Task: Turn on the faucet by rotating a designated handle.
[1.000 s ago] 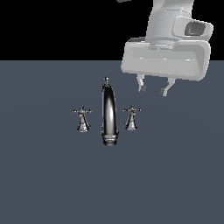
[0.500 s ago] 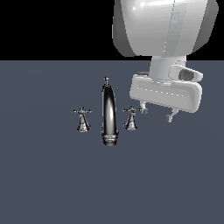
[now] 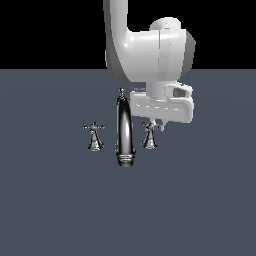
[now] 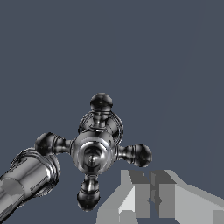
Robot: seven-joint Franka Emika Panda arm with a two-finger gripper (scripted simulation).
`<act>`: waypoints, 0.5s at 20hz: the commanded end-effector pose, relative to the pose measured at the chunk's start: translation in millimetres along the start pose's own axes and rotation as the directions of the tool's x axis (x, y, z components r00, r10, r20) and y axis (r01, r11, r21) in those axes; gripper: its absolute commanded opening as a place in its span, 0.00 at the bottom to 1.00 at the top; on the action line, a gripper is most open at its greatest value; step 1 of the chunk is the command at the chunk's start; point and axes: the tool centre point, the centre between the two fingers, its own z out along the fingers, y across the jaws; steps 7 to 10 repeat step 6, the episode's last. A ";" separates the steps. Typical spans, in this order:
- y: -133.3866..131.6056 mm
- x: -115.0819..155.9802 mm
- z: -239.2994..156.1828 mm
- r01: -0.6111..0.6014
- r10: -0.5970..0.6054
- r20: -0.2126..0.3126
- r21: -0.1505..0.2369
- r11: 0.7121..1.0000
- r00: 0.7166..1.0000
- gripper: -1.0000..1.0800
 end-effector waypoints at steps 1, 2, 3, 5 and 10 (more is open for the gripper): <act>114.8 60.5 8.0 -0.124 0.118 -0.107 -0.051 0.991 0.987 0.83; 129.3 67.9 7.7 -0.207 0.198 -0.134 -0.054 0.977 0.971 0.92; 137.4 73.9 7.8 -0.297 0.292 -0.144 -0.018 0.955 0.946 0.94; 132.9 69.9 12.0 -0.207 0.198 -0.141 -0.050 0.977 0.970 0.69; 125.0 68.9 13.2 -0.195 0.186 -0.141 -0.054 0.979 0.973 0.69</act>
